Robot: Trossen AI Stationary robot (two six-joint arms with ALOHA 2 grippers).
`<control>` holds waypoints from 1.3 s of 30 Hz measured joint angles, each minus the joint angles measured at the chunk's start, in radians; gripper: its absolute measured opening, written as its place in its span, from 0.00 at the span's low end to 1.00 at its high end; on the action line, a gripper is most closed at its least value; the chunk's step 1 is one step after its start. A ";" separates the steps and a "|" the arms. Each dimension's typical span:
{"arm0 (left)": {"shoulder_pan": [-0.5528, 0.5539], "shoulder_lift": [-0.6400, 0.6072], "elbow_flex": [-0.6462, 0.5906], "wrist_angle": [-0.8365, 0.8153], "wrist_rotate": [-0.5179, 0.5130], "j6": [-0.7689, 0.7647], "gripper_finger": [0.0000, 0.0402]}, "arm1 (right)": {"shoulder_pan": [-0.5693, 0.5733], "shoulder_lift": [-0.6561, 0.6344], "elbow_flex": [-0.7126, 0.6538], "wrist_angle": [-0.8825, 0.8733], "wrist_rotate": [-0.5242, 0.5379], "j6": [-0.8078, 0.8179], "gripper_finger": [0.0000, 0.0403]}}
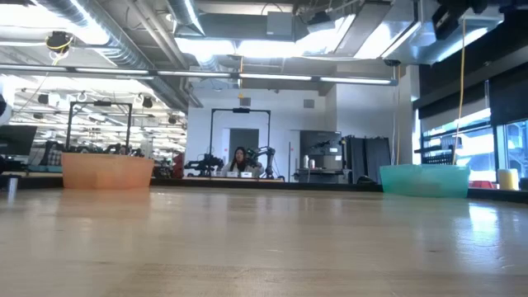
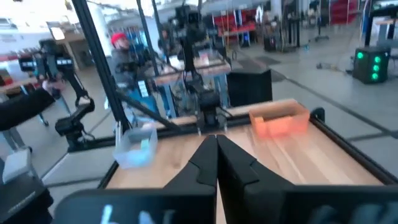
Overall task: Sort & place blocks by color
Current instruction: Return to Home Position
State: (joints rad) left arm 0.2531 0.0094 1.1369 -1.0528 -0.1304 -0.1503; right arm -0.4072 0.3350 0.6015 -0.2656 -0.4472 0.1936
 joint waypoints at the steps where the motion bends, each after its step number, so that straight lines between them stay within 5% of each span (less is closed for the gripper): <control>1: 0.000 -0.002 -0.007 0.007 0.007 0.016 0.00 | 0.000 -0.005 -0.026 0.040 -0.001 0.011 0.00; 18: 0.000 -0.004 -0.375 0.464 0.142 0.134 0.00 | -0.001 -0.018 -0.413 0.698 -0.018 0.062 0.00; 29: 0.000 -0.003 -0.652 0.809 0.276 0.099 0.00 | -0.001 -0.018 -0.501 0.716 -0.018 0.058 0.00; 39: 0.000 -0.003 -0.864 0.988 0.279 0.048 0.00 | -0.001 -0.018 -0.593 0.722 -0.018 -0.021 0.00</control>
State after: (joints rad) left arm 0.2531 0.0063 0.2728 -0.0645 0.1485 -0.1020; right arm -0.4084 0.3172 0.0084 0.4563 -0.4648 0.1726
